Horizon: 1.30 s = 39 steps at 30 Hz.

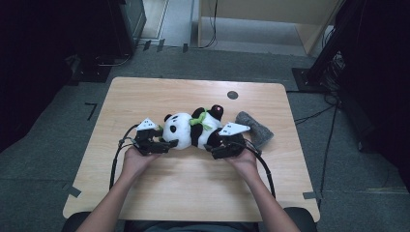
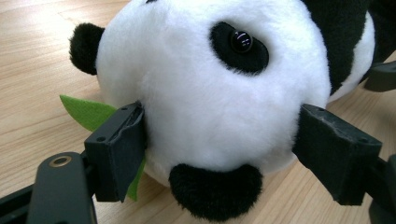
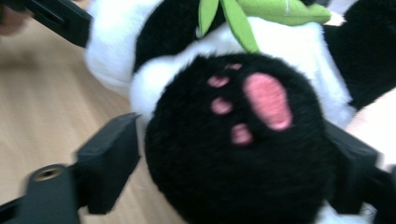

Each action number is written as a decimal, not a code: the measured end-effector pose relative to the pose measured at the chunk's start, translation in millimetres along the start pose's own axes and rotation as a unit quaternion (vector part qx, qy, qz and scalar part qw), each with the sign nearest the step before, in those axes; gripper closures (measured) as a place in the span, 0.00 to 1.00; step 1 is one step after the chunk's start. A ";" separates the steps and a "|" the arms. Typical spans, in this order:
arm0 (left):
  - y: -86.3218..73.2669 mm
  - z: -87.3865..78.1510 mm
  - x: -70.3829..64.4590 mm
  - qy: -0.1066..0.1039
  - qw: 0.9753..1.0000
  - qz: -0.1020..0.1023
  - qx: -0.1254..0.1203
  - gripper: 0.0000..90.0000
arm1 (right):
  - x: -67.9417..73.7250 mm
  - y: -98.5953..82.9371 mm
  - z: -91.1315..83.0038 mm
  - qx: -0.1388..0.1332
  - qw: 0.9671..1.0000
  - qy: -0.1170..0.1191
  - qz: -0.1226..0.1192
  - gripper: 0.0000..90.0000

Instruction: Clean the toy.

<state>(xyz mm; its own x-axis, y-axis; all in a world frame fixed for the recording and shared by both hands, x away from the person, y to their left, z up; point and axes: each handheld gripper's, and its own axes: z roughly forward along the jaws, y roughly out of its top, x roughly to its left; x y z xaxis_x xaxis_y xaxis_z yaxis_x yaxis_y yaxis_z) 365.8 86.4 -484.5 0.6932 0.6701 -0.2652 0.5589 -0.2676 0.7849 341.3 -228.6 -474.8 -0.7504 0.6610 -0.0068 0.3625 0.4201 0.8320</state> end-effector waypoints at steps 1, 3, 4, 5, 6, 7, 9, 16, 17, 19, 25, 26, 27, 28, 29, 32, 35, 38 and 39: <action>0.0 0.5 0.1 -0.001 1.000 -0.004 0.001 0.22 | 1.7 -1.6 1.4 0.000 1.000 -0.011 -0.009 0.25; -0.1 1.0 0.6 -0.006 1.000 -0.013 0.001 0.23 | 4.8 -4.5 3.0 -0.006 0.999 -0.032 -0.029 0.30; -0.1 1.0 0.9 -0.006 1.000 -0.013 0.000 0.23 | 4.8 -4.8 3.5 -0.008 0.999 -0.035 -0.027 0.33; 0.0 1.0 0.7 -0.005 1.000 -0.012 -0.002 0.23 | 4.2 -4.2 3.4 -0.010 0.999 -0.037 -0.023 0.37; 0.2 1.1 0.4 -0.004 1.000 -0.011 -0.003 0.23 | 3.2 -3.0 3.0 -0.008 0.999 -0.038 -0.021 0.41; 0.5 1.1 0.1 -0.001 1.000 -0.008 -0.005 0.23 | 1.6 -1.1 2.5 -0.006 0.999 -0.038 -0.017 0.45; 1.5 0.5 -0.6 0.005 1.000 0.000 -0.010 0.23 | -0.6 4.3 0.4 0.002 0.999 -0.038 -0.006 0.53; 7.8 -11.5 -3.7 0.002 0.999 0.033 -0.026 0.23 | -16.2 24.6 -9.9 0.018 0.998 -0.004 0.065 0.61; 8.3 -14.4 -4.3 0.001 0.999 0.038 -0.028 0.23 | -18.3 26.0 -12.3 0.015 0.997 0.000 0.072 0.61; 8.8 -19.5 -4.3 -0.004 0.999 0.045 -0.030 0.23 | -22.8 29.7 -19.7 0.014 0.996 -0.001 0.091 0.61; 4.6 -26.3 -2.7 -0.026 0.997 0.067 -0.026 0.24 | -31.1 38.8 -42.4 -0.002 0.994 -0.009 0.113 0.62; 4.3 -26.2 -3.3 -0.030 0.997 0.068 -0.026 0.25 | -32.4 40.3 -47.0 -0.007 0.993 -0.005 0.121 0.62; 4.1 -26.3 -4.2 -0.031 0.997 0.072 -0.028 0.25 | -33.1 41.2 -49.3 -0.010 0.992 0.000 0.126 0.62; 4.0 -25.9 -5.8 -0.033 0.996 0.078 -0.032 0.25 | -33.9 42.1 -51.4 -0.011 0.991 0.006 0.130 0.62; 4.1 -25.7 -7.8 -0.034 0.995 0.085 -0.034 0.25 | -34.3 43.3 -54.2 -0.015 0.991 0.012 0.133 0.62; 5.2 -24.2 -12.6 -0.039 0.994 0.093 -0.046 0.22 | -32.9 46.4 -59.9 -0.019 0.989 0.035 0.142 0.62; 5.3 -23.1 -16.5 -0.046 0.992 0.101 -0.055 0.14 | -29.6 49.2 -60.7 -0.014 0.988 0.060 0.142 0.62; 4.8 -22.0 -20.0 -0.046 0.990 0.116 -0.061 0.12 | -27.7 50.4 -60.7 -0.009 0.986 0.078 0.144 0.62; 5.2 -21.3 -21.5 -0.045 0.990 0.118 -0.063 0.11 | -27.6 50.4 -60.1 -0.009 0.985 0.089 0.149 0.63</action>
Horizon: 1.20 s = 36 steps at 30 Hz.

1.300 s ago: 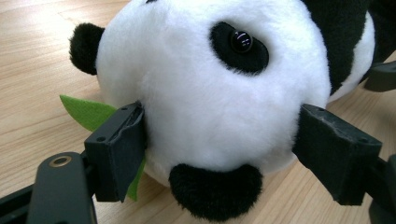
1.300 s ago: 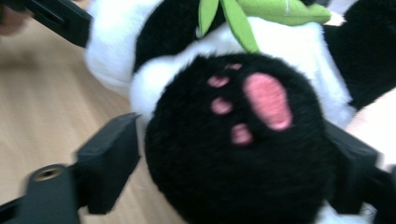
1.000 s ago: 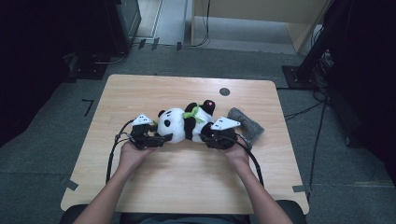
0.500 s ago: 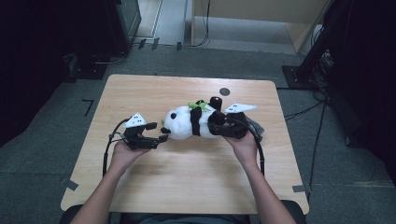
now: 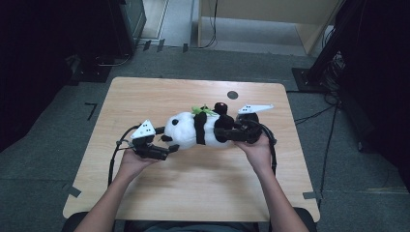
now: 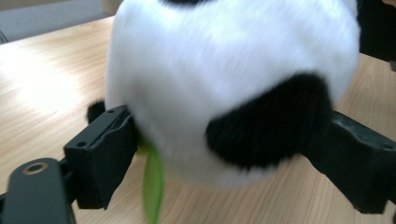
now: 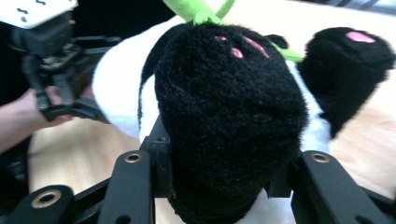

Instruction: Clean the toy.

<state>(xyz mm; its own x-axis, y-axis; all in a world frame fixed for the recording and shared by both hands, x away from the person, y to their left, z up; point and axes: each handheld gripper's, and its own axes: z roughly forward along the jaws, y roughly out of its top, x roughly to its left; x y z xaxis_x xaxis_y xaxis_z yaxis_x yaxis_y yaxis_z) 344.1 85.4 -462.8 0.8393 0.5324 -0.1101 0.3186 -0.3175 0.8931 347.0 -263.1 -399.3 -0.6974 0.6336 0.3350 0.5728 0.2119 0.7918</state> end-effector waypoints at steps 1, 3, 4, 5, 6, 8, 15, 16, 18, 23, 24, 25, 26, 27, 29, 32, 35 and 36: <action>0.6 1.1 -1.2 0.004 1.000 0.003 0.000 0.11 | 0.1 -0.1 1.0 0.003 1.000 0.009 0.003 0.63; 1.0 4.0 -3.0 0.014 1.000 0.004 0.004 0.11 | 1.3 -0.8 4.9 0.015 1.000 0.016 0.002 0.63; 0.8 5.0 -3.4 0.016 1.000 0.003 0.008 0.12 | 1.7 -1.2 5.9 0.016 1.000 0.015 0.000 0.63; 0.9 5.4 -3.3 0.018 1.000 0.002 0.011 0.15 | 1.9 -1.7 7.0 0.016 1.000 0.016 0.001 0.63; 1.3 5.2 -3.9 0.021 1.000 -0.001 0.012 0.19 | 2.2 -2.0 7.6 0.017 1.000 0.014 0.001 0.63; 3.9 2.5 -5.9 0.031 0.999 -0.008 0.011 0.32 | 1.7 -2.4 7.5 0.017 1.000 0.013 -0.001 0.63; 8.2 -5.0 0.2 -0.006 0.998 -0.059 0.011 0.62 | -2.4 -4.2 5.7 0.010 1.000 -0.002 -0.017 0.53; 7.9 -5.2 2.3 -0.012 0.997 -0.068 0.016 0.64 | -3.1 -5.2 6.4 0.007 1.000 0.001 -0.019 0.51; 10.0 -7.2 3.4 -0.011 0.997 -0.070 0.023 0.66 | -4.4 -7.1 9.1 0.003 0.999 0.000 -0.032 0.44; 14.1 -14.2 7.5 -0.005 0.998 -0.065 0.020 0.67 | -4.8 -13.8 11.2 -0.014 0.996 -0.008 -0.083 0.35; 14.8 -16.5 8.9 0.000 0.998 -0.064 0.019 0.67 | -4.6 -14.2 10.4 -0.010 0.996 -0.008 -0.084 0.33; 15.2 -18.2 9.8 0.000 0.998 -0.066 0.019 0.67 | -5.3 -14.9 9.3 -0.010 0.996 -0.007 -0.091 0.31; 15.7 -21.5 11.8 0.001 0.997 -0.070 0.014 0.67 | -5.5 -15.6 8.4 -0.007 0.995 -0.010 -0.096 0.30; 16.2 -24.4 13.3 0.001 0.997 -0.074 0.010 0.67 | -6.7 -17.5 7.5 -0.004 0.994 -0.010 -0.106 0.28; 17.1 -28.4 15.5 0.001 0.996 -0.084 0.001 0.67 | -9.8 -21.6 7.5 0.001 0.994 -0.005 -0.108 0.25; 19.1 -30.8 16.7 -0.008 0.996 -0.092 -0.008 0.66 | -13.6 -33.1 14.1 -0.015 0.994 0.009 -0.108 0.22; 22.3 -29.2 14.2 -0.025 0.995 -0.099 -0.006 0.66 | -11.2 -34.6 24.6 -0.020 0.993 0.013 -0.112 0.16; 22.8 -28.6 13.3 -0.026 0.995 -0.100 -0.006 0.66 | -10.3 -34.8 27.6 -0.025 0.992 0.021 -0.121 0.14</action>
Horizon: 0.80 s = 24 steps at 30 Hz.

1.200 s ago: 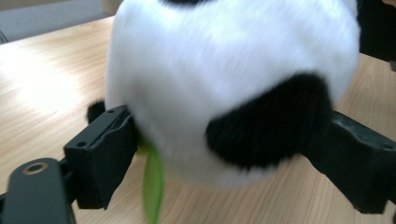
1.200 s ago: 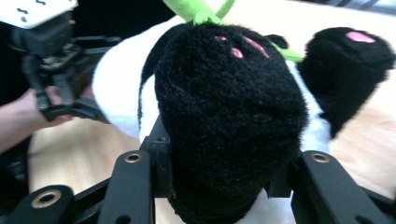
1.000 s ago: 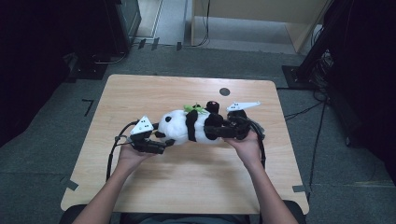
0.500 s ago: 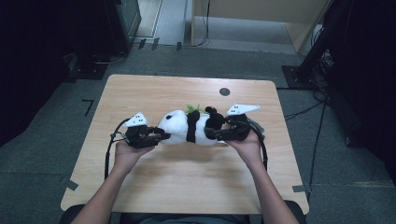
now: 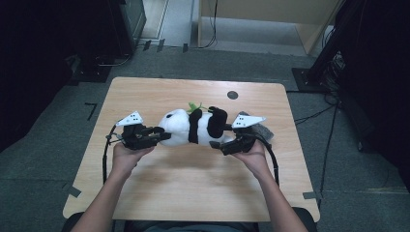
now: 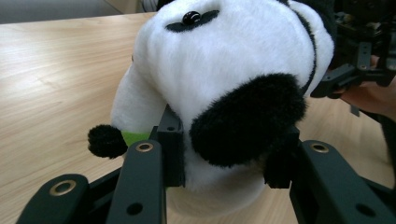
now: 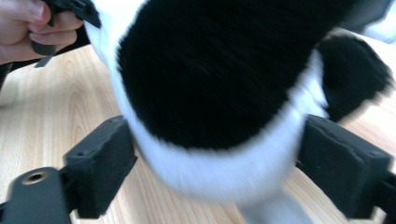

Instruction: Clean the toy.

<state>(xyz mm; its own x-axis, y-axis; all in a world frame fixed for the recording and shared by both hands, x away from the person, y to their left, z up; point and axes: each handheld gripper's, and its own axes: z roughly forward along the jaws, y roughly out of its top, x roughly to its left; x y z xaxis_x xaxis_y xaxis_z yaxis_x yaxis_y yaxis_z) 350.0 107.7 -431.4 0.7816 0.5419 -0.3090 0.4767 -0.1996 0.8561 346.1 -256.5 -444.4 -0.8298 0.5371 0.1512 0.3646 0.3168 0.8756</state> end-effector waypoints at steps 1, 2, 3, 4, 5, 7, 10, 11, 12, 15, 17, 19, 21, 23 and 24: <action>0.3 0.9 -0.8 -0.003 1.000 -0.006 0.000 0.66 | 0.7 -0.2 1.7 -0.004 1.000 -0.004 -0.005 0.13; 0.6 1.6 -1.5 -0.003 1.000 -0.010 0.000 0.66 | 1.6 -0.2 3.9 -0.004 1.000 -0.013 -0.007 0.13; 0.8 2.5 -1.7 -0.006 1.000 -0.015 0.000 0.66 | 2.2 -0.2 5.8 -0.002 1.000 -0.019 -0.011 0.13; 0.9 3.7 -2.4 -0.007 1.000 -0.016 0.000 0.66 | 3.3 -0.4 7.0 0.001 1.000 -0.026 -0.015 0.14; 1.0 4.8 -3.4 -0.006 1.000 -0.016 0.001 0.66 | 4.8 -0.2 7.9 0.003 0.999 -0.035 -0.019 0.16; 1.2 6.4 -3.7 -0.005 1.000 -0.021 0.002 0.65 | 7.5 0.6 7.5 0.008 0.998 -0.050 -0.028 0.25; 1.4 10.5 -5.1 0.015 0.999 -0.028 0.014 0.59 | 9.3 3.7 3.6 0.008 0.998 -0.064 -0.026 0.43; 1.7 12.5 -5.9 0.028 0.999 -0.022 0.022 0.55 | 8.9 5.0 3.5 0.014 0.998 -0.064 -0.015 0.46; 1.1 14.3 -6.5 0.035 0.999 -0.014 0.025 0.50 | 7.6 6.1 3.8 0.027 0.998 -0.064 -0.004 0.49; -0.9 17.5 -4.4 0.026 0.999 -0.009 0.025 0.36 | -0.1 5.5 2.4 0.047 0.997 -0.044 0.035 0.52; -2.7 17.5 -3.9 0.026 0.999 0.007 0.016 0.31 | -4.5 6.6 -1.7 0.050 0.997 -0.041 0.051 0.53; -4.5 16.1 -4.3 0.030 0.999 0.029 0.011 0.31 | -6.8 10.0 -7.1 0.050 0.996 -0.048 0.061 0.54; -6.8 13.1 -3.4 0.042 0.998 0.044 0.007 0.31 | -9.8 12.5 -12.9 0.049 0.995 -0.059 0.069 0.54; -10.7 10.7 0.9 0.037 0.999 0.038 0.002 0.32 | -13.1 12.3 -19.9 0.044 0.994 -0.067 0.080 0.55; -13.0 10.3 3.0 0.035 0.999 0.033 0.002 0.32 | -14.7 12.0 -23.2 0.043 0.993 -0.071 0.086 0.56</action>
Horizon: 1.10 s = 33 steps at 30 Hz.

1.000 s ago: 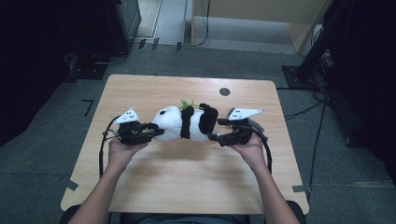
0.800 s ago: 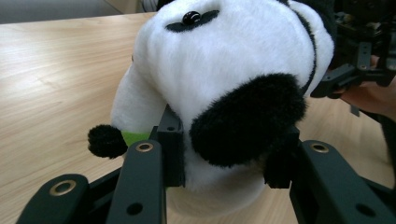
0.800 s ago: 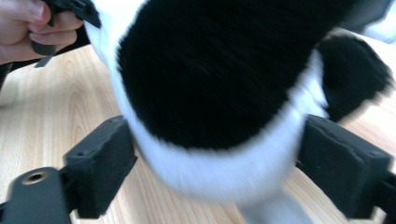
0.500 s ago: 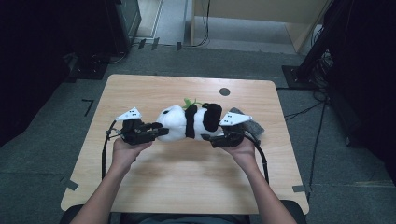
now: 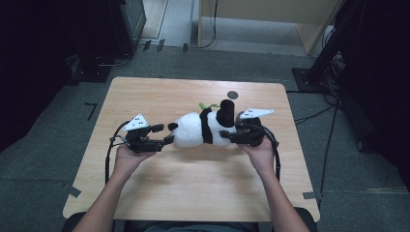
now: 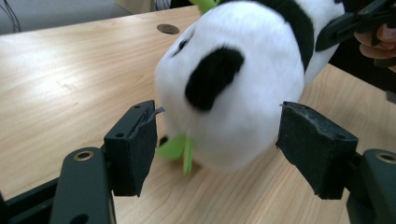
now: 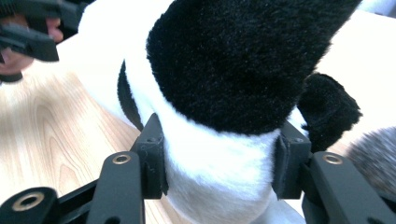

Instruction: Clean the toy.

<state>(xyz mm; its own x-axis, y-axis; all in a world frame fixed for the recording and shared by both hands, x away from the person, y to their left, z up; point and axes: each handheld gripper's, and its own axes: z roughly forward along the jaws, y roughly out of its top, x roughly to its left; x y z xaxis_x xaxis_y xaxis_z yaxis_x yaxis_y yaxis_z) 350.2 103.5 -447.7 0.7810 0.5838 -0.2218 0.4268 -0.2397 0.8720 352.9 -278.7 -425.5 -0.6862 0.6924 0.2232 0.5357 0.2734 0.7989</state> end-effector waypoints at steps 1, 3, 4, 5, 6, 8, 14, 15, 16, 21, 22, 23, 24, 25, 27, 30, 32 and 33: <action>-2.6 0.5 1.2 -0.003 1.000 -0.005 0.000 0.32 | -1.8 -0.1 -2.6 -0.001 1.000 -0.001 0.009 0.56; -6.4 3.9 1.3 -0.009 1.000 -0.007 0.005 0.33 | -3.3 0.4 -8.0 -0.008 1.000 -0.001 0.017 0.56; -7.2 5.3 0.2 -0.011 1.000 -0.006 0.005 0.33 | -3.0 1.5 -11.5 -0.012 1.000 0.000 0.017 0.56; -8.0 7.2 -1.3 -0.013 1.000 -0.002 0.005 0.33 | -2.2 2.2 -13.2 -0.016 1.000 0.002 0.018 0.56; -8.2 9.1 -3.0 -0.015 1.000 -0.002 0.006 0.33 | -1.1 3.1 -15.1 -0.020 1.000 0.007 0.020 0.56; -8.8 13.1 -6.4 -0.029 1.000 0.005 0.011 0.32 | 1.0 4.0 -17.6 -0.028 0.999 0.020 0.026 0.56; -9.6 20.4 -17.9 -0.026 0.999 0.035 0.017 0.30 | 9.6 6.0 -15.0 -0.030 0.998 0.039 0.033 0.56; -9.6 22.0 -19.6 -0.017 0.999 0.038 0.019 0.30 | 10.6 6.0 -13.3 -0.031 0.998 0.043 0.034 0.56; -9.6 23.2 -20.5 -0.010 0.999 0.042 0.024 0.30 | 11.8 6.1 -12.1 -0.030 0.998 0.043 0.037 0.56; -5.8 20.0 -24.1 0.018 0.999 0.036 0.028 0.46 | 15.6 5.5 -7.2 -0.028 0.998 0.046 0.041 0.56; -4.8 19.2 -24.5 0.019 0.999 0.031 0.028 0.53 | 16.5 5.2 -6.4 -0.031 0.998 0.046 0.040 0.55; -3.8 18.6 -24.9 0.020 0.999 0.025 0.030 0.56 | 17.2 5.3 -6.4 -0.033 0.998 0.043 0.036 0.54; -2.6 18.0 -25.2 0.022 0.999 0.019 0.034 0.60 | 18.0 5.3 -6.4 -0.037 0.998 0.040 0.031 0.53; -2.1 17.7 -25.1 0.020 0.999 0.016 0.037 0.64 | 19.0 5.7 -6.5 -0.039 0.998 0.037 0.026 0.51; -1.3 15.8 -24.9 0.019 0.999 0.017 0.038 0.68 | 19.5 6.0 -6.1 -0.037 0.999 0.031 0.019 0.46; 3.5 9.9 -24.3 0.023 0.999 0.016 0.030 0.74 | 18.3 4.9 -4.2 -0.034 0.999 0.031 0.013 0.38; 5.2 5.5 -22.6 0.019 1.000 0.009 0.022 0.76 | 17.7 4.6 -3.7 -0.038 0.999 0.037 0.008 0.34; 5.7 3.2 -20.2 0.013 1.000 0.003 0.017 0.77 | 17.4 4.8 -3.7 -0.043 0.998 0.039 0.000 0.32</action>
<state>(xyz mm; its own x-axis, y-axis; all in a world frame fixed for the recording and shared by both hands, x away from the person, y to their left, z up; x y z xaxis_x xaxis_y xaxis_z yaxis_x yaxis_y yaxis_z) 338.3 87.8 -439.7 0.7715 0.6021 -0.2057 0.4379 -0.2679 0.8582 341.6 -267.8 -415.7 -0.7238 0.6375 0.2640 0.4940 0.2116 0.8434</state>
